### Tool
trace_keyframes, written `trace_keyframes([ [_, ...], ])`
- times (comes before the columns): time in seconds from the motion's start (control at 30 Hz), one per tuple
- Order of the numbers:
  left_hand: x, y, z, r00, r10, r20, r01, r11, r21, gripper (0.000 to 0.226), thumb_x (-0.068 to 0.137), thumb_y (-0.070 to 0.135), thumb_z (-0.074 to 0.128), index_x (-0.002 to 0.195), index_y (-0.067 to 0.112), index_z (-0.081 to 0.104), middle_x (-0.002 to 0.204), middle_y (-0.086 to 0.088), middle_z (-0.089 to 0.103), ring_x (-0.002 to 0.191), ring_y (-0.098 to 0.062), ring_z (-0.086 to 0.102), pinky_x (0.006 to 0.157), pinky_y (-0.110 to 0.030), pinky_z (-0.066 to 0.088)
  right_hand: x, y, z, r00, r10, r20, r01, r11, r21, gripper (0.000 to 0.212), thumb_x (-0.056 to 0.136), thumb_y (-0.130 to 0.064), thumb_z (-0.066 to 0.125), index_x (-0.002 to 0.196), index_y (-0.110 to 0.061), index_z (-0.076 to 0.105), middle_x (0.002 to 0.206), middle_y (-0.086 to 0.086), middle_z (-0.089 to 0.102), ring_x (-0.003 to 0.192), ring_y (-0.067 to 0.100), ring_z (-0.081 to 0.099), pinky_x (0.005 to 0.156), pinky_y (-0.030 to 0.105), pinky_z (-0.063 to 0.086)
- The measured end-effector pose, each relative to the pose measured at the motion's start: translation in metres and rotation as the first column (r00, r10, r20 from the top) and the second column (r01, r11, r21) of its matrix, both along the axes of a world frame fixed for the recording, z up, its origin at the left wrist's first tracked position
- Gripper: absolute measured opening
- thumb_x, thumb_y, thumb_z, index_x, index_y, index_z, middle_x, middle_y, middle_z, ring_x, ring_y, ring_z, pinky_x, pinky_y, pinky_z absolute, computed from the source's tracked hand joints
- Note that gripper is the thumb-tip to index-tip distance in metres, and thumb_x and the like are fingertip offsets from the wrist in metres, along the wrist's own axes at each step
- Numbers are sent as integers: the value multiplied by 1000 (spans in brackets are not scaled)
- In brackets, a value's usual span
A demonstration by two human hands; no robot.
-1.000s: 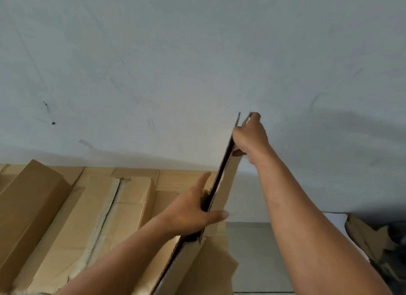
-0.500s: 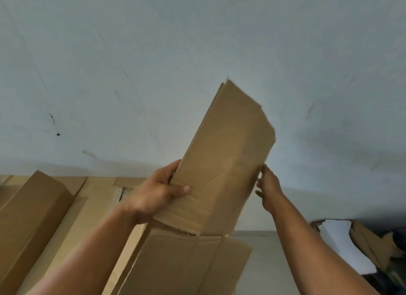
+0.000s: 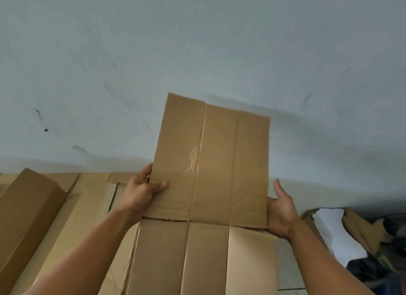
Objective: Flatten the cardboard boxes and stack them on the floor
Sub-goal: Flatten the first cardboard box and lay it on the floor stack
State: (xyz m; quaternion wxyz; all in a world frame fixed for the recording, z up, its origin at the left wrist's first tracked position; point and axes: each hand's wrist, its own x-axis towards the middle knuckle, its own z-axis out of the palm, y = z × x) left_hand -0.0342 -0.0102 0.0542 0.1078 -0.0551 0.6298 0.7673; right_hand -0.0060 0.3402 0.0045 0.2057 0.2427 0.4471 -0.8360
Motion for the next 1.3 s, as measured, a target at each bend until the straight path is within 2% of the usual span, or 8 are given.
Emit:
trace_keyframes([
  [0.17, 4, 14, -48, 988, 108, 106, -93, 986, -135, 45, 86, -13, 61, 114, 23, 65, 102, -10, 76, 86, -23, 74, 75, -40, 61, 0, -2, -25, 989, 147, -5, -145, 980, 139, 55, 81, -27, 60, 131, -4, 61, 129, 19, 64, 120, 36, 60, 107, 51, 41],
  [0.37, 6, 20, -100, 974, 139, 176, -17, 829, -559, 56, 88, 11, 67, 137, 28, 46, 107, 5, 66, 92, -16, 64, 85, -36, 55, 4, -27, -63, 991, 95, 89, -128, 834, 536, 40, 90, 12, 48, 120, -10, 61, 109, 6, 70, 101, 22, 64, 74, 31, 51],
  [0.6, 14, 23, -141, 920, -71, 385, 361, 537, -763, 100, 85, 21, 70, 157, 27, 1, 151, -14, 32, 127, -30, 50, 95, -32, 48, 3, -43, -112, 988, 111, 105, -153, 687, 710, 33, 89, 7, 54, 107, -20, 64, 103, -2, 70, 95, 12, 65, 80, 27, 51],
  [0.77, 29, 37, -167, 849, -277, 450, 508, 193, -839, 95, 90, 32, 64, 157, 26, -3, 164, -13, -12, 151, -37, 5, 117, -45, 30, -10, -51, -144, 967, 194, 165, -245, 539, 806, 36, 90, -9, 59, 123, -20, 57, 118, 1, 68, 103, 18, 64, 94, 37, 52],
  [0.9, 32, 48, -191, 782, -441, 440, 506, 37, -862, 77, 97, 40, 48, 156, 33, -2, 163, -6, -22, 149, -34, -20, 122, -53, 4, -9, -64, -160, 870, 359, 338, -358, -12, 934, 77, 90, -28, 61, 152, -7, 21, 151, 18, 33, 137, 32, 37, 108, 37, 38],
  [0.97, 32, 53, -204, 758, -491, 430, 471, -44, -881, 69, 100, 43, 37, 156, 35, -3, 162, -5, -27, 148, -34, -23, 120, -57, -6, 1, -77, -162, 828, 473, 300, -183, -279, 943, 85, 87, -29, 63, 154, -6, 15, 159, 21, 17, 146, 37, 21, 116, 42, 25],
  [1.07, 35, 54, -226, 760, -519, 392, 410, -86, -908, 62, 100, 55, 18, 154, 40, -11, 158, -2, -34, 146, -32, -28, 117, -59, -13, 17, -105, -179, 704, 683, 194, 9, -281, 960, 68, 87, -29, 59, 149, -12, 36, 158, 18, 28, 144, 39, 29, 116, 48, 29],
  [1.3, 47, 53, -263, 859, -450, 244, 259, -29, -965, 58, 101, 56, 13, 156, 40, 3, 166, 5, -4, 153, -25, -7, 116, -59, 1, 34, -138, -207, 562, 787, 255, 12, -316, 949, 57, 103, -42, 24, 155, -20, 24, 165, 2, 13, 152, 30, 6, 118, 50, 13],
])
